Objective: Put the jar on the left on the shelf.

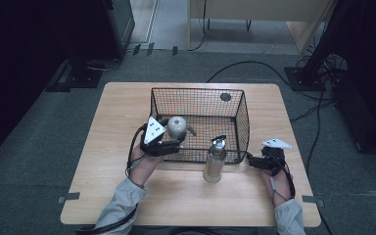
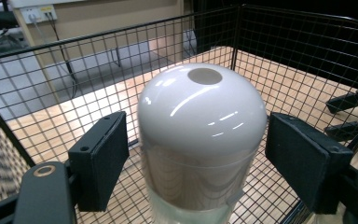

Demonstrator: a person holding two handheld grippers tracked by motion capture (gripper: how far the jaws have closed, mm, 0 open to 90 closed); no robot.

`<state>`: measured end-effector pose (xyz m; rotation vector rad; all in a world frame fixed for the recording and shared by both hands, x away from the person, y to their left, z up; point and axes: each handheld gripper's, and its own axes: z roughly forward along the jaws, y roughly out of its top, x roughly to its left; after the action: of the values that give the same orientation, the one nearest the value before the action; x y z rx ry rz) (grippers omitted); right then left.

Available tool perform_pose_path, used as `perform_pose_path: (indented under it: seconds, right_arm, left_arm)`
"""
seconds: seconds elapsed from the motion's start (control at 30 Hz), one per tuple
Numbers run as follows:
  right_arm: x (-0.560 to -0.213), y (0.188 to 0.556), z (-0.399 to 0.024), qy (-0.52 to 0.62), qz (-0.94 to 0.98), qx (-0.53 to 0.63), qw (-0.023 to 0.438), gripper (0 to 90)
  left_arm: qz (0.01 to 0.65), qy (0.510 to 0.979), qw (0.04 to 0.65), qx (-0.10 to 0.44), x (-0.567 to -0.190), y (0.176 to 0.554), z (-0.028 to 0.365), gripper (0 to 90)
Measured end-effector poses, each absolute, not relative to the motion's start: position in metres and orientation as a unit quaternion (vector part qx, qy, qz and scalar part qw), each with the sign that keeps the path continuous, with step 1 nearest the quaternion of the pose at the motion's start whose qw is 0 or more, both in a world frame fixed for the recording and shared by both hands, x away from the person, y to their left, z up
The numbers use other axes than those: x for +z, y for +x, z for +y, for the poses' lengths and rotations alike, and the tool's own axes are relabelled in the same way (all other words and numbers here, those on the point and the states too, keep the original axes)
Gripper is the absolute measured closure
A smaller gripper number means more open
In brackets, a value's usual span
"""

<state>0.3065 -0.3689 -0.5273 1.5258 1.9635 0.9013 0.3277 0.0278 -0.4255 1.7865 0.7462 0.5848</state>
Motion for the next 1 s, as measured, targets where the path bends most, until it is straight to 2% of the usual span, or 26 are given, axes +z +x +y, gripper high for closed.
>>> perform_pose_path:
  seconds: [0.23,1.0]
  right_arm:
    - [-0.527,0.306,-0.369,0.558,0.720,0.331,0.246,16.0]
    - [-0.527,0.306,-0.369,0.554,0.723,0.332,0.244,16.0]
  left_arm:
    - [0.311,0.751,0.538,0.224,-0.421,0.324,0.038,21.1]
    - [0.301,0.758,0.541,0.205,-0.415,0.317,0.062,21.1]
